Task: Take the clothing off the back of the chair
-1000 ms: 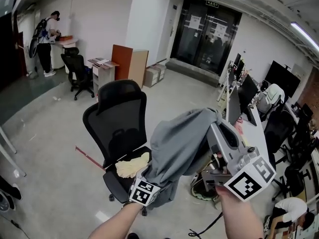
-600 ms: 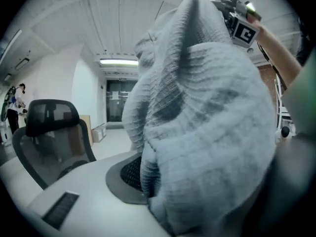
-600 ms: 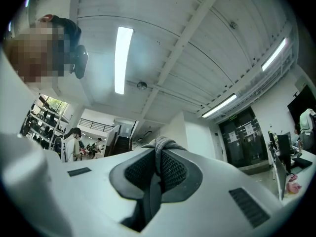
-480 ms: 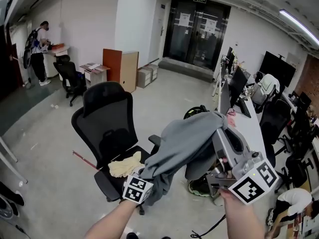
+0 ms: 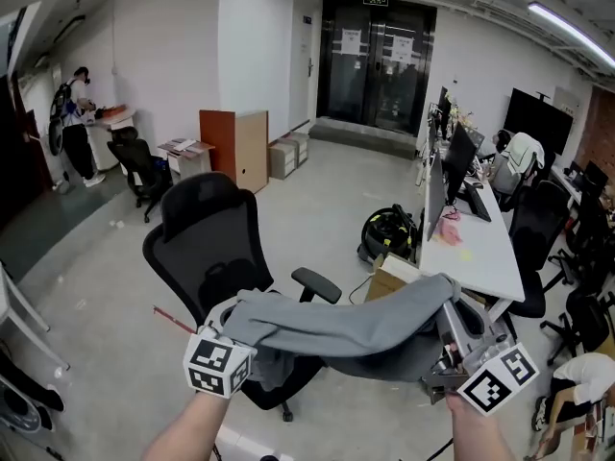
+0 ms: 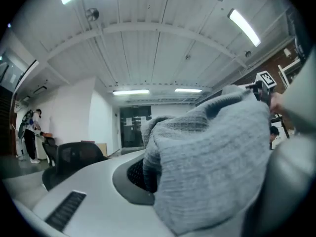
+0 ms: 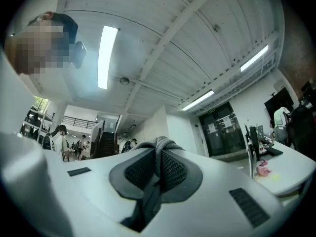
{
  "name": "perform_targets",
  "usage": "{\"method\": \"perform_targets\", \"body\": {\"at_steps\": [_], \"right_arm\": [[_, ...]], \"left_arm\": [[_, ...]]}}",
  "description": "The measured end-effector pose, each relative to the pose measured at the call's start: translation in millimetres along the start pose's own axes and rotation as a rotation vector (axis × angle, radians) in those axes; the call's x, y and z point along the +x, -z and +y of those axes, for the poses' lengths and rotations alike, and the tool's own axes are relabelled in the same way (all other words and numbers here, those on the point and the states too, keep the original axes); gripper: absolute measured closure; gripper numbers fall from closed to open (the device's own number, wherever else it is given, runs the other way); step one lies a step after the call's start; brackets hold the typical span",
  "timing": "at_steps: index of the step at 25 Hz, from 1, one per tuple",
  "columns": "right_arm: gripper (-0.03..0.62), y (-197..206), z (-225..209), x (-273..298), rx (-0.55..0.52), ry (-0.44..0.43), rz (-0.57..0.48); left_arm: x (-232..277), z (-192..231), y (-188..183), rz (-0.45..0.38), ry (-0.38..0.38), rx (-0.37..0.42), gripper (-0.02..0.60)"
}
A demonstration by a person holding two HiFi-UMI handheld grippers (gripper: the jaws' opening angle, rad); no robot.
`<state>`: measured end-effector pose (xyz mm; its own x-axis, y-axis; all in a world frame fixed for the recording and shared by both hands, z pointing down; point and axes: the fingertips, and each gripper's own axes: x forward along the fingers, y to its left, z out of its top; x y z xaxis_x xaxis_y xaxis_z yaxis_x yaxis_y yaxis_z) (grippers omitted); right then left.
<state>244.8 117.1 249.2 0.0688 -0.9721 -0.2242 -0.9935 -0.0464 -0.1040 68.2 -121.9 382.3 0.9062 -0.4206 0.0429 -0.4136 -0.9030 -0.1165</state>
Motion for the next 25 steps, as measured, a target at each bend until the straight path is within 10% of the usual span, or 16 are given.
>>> {"method": "perform_targets", "body": {"at_steps": [10, 19, 25], "right_arm": [[0.562, 85.0, -10.1, -27.2, 0.147, 0.077, 0.103], [0.562, 112.3, -6.6, -30.6, 0.041, 0.102, 0.16], [0.562, 131.6, -5.1, -31.0, 0.047, 0.116, 0.204]], "left_arm": [[-31.7, -11.3, -73.8, -0.075, -0.042, 0.083, 0.548], [-40.8, -21.3, -36.4, -0.049, -0.087, -0.091, 0.546], [-40.1, -29.4, -28.1, -0.027, -0.082, -0.051, 0.546]]}}
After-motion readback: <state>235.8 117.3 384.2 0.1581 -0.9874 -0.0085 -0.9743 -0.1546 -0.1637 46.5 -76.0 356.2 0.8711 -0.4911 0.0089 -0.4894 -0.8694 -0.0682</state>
